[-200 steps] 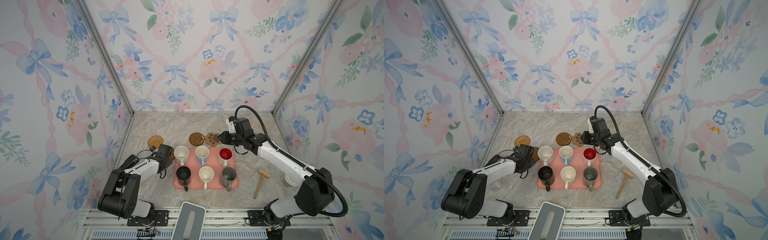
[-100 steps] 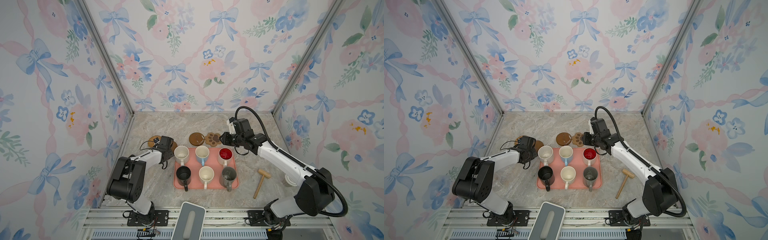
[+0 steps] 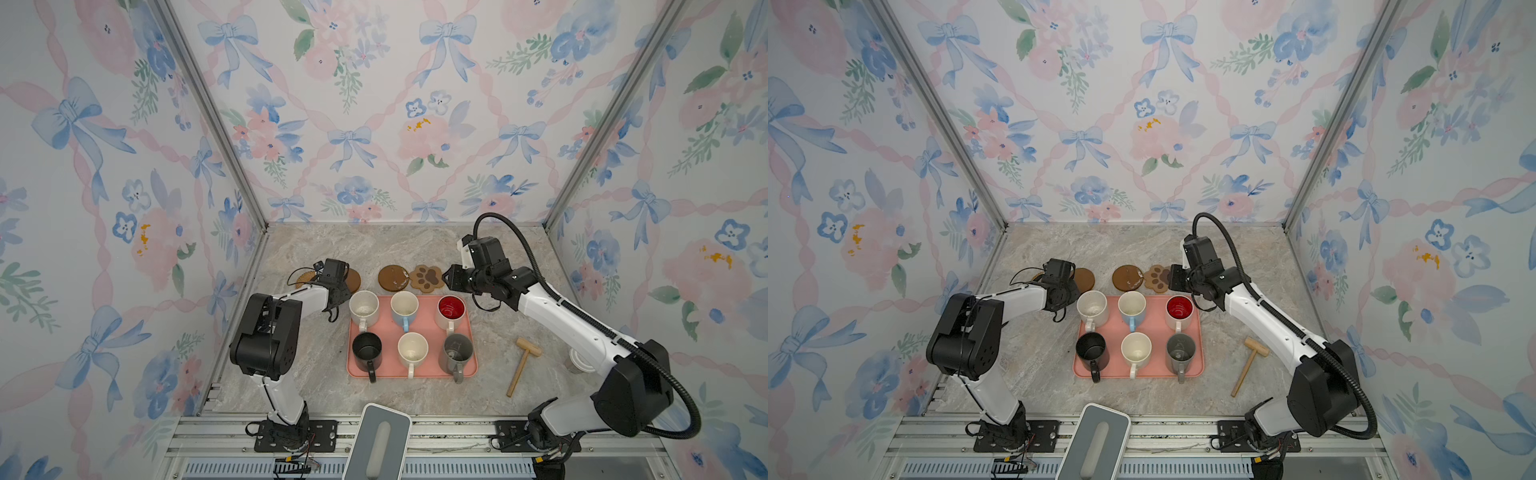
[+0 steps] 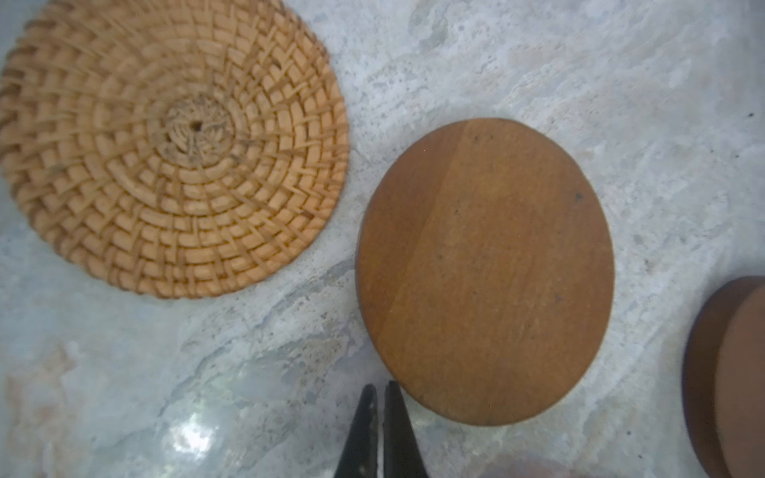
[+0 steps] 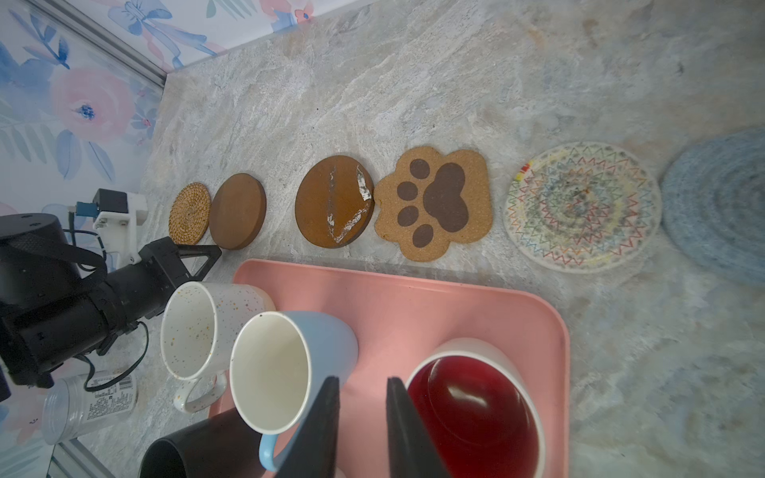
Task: Place cups on coasters
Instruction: Move the coaster to the top-center of the table.
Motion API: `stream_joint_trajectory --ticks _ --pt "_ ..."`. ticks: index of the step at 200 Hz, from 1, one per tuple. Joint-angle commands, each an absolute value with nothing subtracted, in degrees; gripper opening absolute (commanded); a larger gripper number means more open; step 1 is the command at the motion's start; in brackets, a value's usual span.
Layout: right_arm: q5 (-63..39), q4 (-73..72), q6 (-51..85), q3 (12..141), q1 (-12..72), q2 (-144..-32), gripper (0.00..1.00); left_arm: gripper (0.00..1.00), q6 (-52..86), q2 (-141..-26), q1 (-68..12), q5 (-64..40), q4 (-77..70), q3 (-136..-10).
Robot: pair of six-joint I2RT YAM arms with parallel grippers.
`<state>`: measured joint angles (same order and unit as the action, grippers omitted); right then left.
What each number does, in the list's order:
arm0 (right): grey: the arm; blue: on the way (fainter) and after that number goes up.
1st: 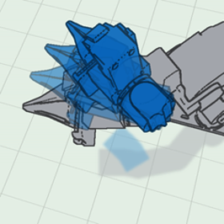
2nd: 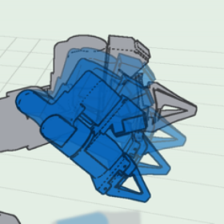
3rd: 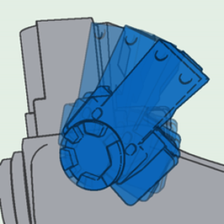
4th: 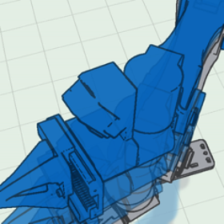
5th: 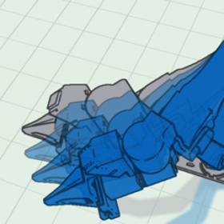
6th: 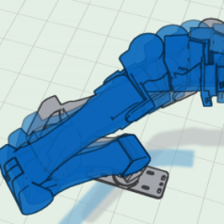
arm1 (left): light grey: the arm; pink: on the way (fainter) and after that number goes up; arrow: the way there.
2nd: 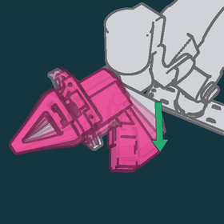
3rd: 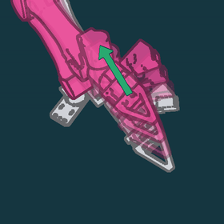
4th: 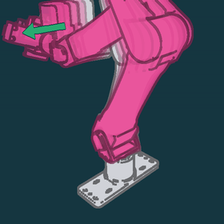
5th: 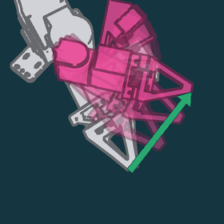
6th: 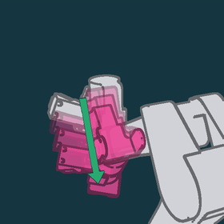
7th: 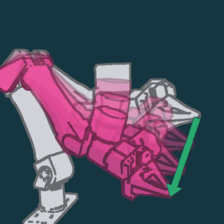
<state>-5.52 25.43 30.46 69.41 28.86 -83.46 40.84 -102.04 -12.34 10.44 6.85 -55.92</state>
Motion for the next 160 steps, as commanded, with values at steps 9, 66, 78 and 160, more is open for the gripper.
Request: stream_joint_trajectory --ticks 9,66,78,160 --pt "-4.6 26.9 29.7 70.4 28.1 -82.4 0.24 0.0 38.9 -104.1 -11.8 9.2 5.8 -58.8" --pt "-4.6 27.4 29.6 70.5 27.8 -82.6 0.24 0.0 37.5 -108.0 -11.5 6.2 5.4 -65.2" --pt "-4.6 27.4 29.6 70.6 27.7 -82.6 0.24 0.0 37.1 -107.3 -11.3 6.4 5.4 -66.1" --pt "-5.1 27.4 29.4 70.6 27.4 -82.7 0.24 0.0 36.3 -105.9 -3.2 6.4 7.6 -68.2"
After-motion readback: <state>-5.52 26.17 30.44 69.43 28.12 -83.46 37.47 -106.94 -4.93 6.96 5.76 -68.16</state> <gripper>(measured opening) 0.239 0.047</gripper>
